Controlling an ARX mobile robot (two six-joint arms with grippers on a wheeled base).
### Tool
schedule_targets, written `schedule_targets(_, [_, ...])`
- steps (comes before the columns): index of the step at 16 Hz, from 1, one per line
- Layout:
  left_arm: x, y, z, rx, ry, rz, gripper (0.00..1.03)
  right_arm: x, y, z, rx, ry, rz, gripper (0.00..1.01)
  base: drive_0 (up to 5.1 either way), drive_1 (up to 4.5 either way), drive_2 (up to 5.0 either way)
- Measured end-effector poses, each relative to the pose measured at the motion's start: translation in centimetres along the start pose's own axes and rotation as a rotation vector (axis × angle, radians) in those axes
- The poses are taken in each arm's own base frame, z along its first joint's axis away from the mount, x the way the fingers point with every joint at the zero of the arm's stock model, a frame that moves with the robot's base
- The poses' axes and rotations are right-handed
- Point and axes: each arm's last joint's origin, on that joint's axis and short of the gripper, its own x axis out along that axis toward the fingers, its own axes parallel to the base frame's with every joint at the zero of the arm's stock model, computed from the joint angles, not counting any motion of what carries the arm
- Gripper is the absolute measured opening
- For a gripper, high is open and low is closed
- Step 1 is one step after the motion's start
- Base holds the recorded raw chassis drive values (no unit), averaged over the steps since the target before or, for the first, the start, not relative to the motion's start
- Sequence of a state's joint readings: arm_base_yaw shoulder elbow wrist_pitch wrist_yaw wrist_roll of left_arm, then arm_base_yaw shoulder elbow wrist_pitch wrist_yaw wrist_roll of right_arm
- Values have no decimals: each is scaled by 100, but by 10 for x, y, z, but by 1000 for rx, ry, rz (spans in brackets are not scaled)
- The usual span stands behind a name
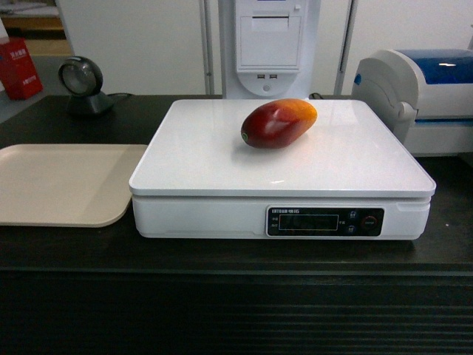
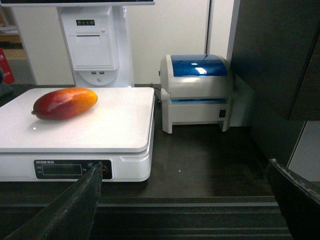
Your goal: Place dark red mango on scale at checkout
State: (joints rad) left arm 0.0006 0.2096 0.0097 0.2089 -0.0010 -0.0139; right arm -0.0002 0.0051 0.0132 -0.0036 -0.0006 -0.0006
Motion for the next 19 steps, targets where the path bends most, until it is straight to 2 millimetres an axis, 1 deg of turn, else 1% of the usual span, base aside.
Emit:
schedule_targets(3, [-4, 0, -1, 0, 11, 1, 2, 0, 0, 0, 0, 0, 0, 98, 0, 0, 0])
schedule_targets(4, [-11, 0, -7, 0, 50, -2, 2, 0, 0, 0, 0, 0, 0, 98, 0, 0, 0])
schedule_targets(5, [-13, 0, -1, 0, -9, -3, 2, 0, 0, 0, 0, 0, 0, 98, 0, 0, 0])
schedule_targets(9, [-13, 0, -3, 0, 12, 0, 2, 0, 0, 0, 0, 0, 0, 98, 0, 0, 0])
schedule_targets(10, [-13, 0, -3, 0, 11, 0, 6, 0, 0, 0, 0, 0, 0, 98, 0, 0, 0])
schedule_targets(11, [-13, 0, -3, 0, 12, 0, 17, 0, 0, 0, 0, 0, 0, 98, 0, 0, 0])
schedule_targets(14, [-13, 0, -3, 0, 11, 0, 55, 0, 0, 0, 0, 0, 0, 98, 0, 0, 0])
schedule_targets(16, [-13, 0, -3, 0, 11, 0, 78, 0, 0, 0, 0, 0, 0, 98, 0, 0, 0])
schedule_targets(17, [-13, 0, -3, 0, 11, 0, 94, 0, 0, 0, 0, 0, 0, 98, 0, 0, 0])
schedule_targets(18, [-13, 0, -3, 1, 11, 0, 99, 0, 0, 0, 0, 0, 0, 98, 0, 0, 0])
schedule_targets(19, [-13, 0, -3, 1, 11, 0, 97, 0, 0, 0, 0, 0, 0, 98, 0, 0, 0])
